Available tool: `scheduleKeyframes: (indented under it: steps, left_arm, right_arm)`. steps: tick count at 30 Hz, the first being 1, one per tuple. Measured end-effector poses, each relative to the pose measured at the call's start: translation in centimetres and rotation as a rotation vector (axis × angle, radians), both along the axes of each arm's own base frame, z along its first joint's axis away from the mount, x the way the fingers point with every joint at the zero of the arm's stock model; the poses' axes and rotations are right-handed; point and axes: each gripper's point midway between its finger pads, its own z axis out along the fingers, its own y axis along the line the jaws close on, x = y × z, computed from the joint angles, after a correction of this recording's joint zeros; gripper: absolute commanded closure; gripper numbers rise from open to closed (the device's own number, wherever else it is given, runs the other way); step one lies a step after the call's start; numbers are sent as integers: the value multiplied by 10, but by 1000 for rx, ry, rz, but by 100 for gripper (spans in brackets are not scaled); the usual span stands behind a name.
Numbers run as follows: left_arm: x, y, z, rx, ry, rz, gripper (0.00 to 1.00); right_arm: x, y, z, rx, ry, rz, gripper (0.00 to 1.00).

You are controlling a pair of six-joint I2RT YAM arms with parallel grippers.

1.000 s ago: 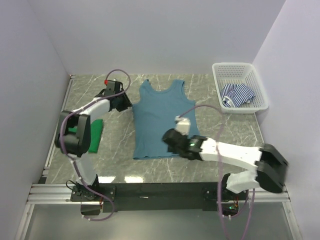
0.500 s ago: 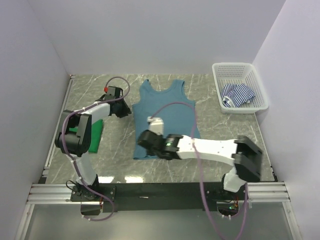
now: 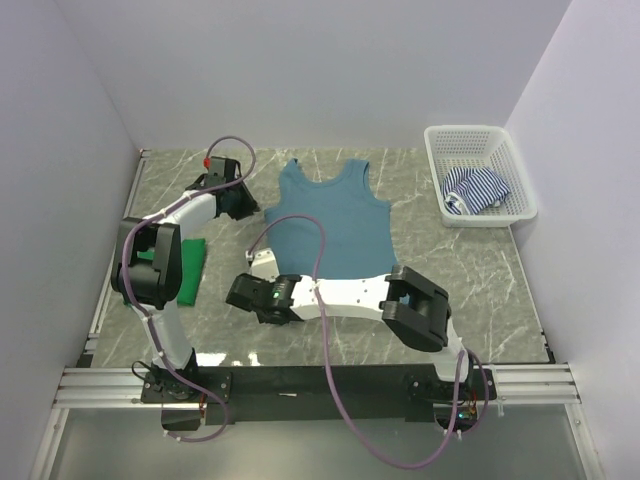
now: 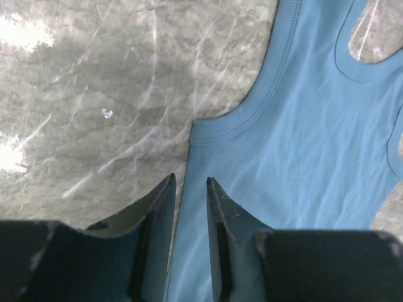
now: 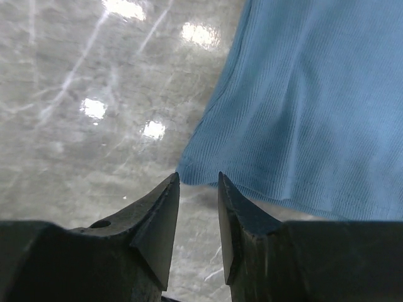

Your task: Fold and stack the tank tops

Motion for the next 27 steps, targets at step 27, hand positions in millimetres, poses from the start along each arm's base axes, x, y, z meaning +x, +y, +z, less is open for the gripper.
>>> scheduleKeyframes:
  steps: [27]
  left_arm:
    - [-5,-7,-25,-28,48,-29,68]
  right_arm:
    - [-6,-7,-32,-79,24,22,100]
